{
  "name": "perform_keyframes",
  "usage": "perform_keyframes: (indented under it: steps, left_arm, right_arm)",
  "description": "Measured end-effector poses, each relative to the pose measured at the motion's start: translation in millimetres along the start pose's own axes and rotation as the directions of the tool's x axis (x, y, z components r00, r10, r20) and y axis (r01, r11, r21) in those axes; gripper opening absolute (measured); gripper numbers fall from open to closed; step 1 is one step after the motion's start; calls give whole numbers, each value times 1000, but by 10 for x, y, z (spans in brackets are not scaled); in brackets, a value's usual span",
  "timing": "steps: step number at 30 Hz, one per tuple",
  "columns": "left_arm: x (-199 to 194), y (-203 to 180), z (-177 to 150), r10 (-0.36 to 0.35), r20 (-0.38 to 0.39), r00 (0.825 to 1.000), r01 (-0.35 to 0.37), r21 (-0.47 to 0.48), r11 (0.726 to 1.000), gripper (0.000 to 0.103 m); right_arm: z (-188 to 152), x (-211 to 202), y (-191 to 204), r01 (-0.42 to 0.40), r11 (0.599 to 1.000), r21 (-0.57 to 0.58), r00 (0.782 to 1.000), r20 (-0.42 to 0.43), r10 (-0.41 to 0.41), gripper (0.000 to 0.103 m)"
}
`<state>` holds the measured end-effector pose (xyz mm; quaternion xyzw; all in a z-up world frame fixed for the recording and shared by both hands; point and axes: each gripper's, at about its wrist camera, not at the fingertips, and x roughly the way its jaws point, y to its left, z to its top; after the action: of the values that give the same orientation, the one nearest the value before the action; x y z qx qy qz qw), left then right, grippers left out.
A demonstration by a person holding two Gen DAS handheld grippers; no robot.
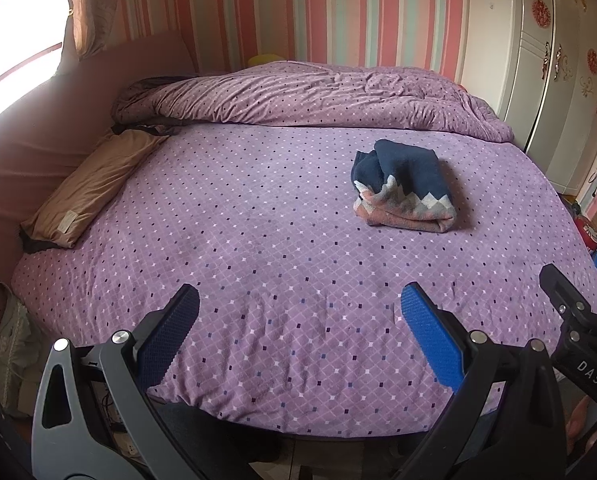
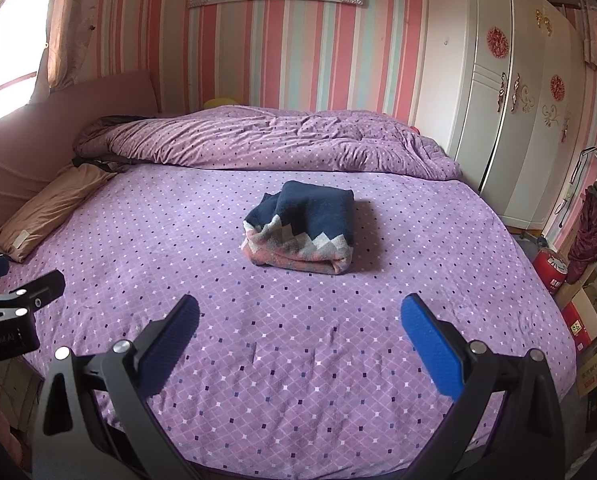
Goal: Fold small clothes
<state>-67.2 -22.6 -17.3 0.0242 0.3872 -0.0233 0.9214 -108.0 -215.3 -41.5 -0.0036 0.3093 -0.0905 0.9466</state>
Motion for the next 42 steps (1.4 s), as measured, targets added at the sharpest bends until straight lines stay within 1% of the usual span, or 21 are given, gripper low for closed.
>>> perform_keyframes:
  steps: [24, 42]
  left_arm:
    - [7, 46, 11, 16, -3, 1000, -16, -16, 1000, 100]
    - [-19, 55, 19, 17, -1, 1000, -17, -7, 1000, 100]
  right_arm:
    - [4, -12, -7, 5, 1000, 2, 1000, 8, -5, 101]
    - [-30, -23, -13, 16, 1000, 1, 1000, 9, -16, 101]
